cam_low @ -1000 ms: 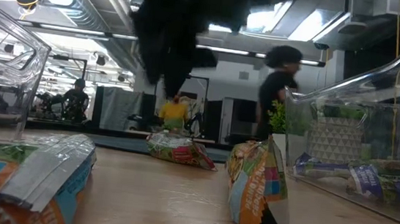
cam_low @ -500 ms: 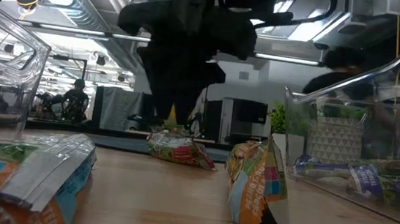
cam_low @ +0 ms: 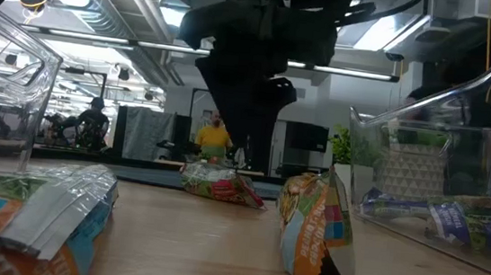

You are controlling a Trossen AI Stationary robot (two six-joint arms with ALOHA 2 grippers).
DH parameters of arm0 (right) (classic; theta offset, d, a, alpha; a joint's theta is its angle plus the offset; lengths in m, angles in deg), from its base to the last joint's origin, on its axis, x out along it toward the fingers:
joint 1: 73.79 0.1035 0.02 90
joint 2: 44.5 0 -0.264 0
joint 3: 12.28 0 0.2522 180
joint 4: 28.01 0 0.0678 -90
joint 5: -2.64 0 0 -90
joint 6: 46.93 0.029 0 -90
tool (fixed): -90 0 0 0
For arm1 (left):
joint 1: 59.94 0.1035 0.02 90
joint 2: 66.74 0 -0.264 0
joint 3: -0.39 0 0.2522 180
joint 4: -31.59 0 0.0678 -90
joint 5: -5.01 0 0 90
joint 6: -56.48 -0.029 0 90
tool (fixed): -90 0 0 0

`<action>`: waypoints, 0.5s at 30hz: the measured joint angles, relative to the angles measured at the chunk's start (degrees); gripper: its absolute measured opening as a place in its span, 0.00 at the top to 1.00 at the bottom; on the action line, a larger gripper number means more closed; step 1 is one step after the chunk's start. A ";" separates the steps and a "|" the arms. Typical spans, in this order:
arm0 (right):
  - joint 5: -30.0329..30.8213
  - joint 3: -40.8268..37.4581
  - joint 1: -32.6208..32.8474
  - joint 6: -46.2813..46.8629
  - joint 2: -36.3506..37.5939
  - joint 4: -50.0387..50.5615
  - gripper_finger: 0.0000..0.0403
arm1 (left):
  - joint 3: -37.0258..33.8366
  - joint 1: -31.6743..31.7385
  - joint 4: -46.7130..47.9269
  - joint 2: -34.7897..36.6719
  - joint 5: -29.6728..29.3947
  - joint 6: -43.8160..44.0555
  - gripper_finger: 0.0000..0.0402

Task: Pick and place Granola Bars by type
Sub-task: Put the red granola bar into the left transparent bin

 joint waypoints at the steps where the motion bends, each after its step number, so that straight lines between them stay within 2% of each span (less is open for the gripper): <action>1: -0.07 0.00 0.00 -0.07 0.00 0.17 0.68 | 0.00 -0.12 0.27 0.00 -0.05 -0.58 0.31; 5: -0.13 0.00 0.00 -0.16 0.00 0.69 0.68 | -0.27 -0.53 0.21 0.00 -0.08 -1.97 0.29; 15: -0.19 0.00 0.00 -0.16 0.00 1.29 0.68 | -9.65 -0.55 -5.43 -0.09 0.68 0.18 0.29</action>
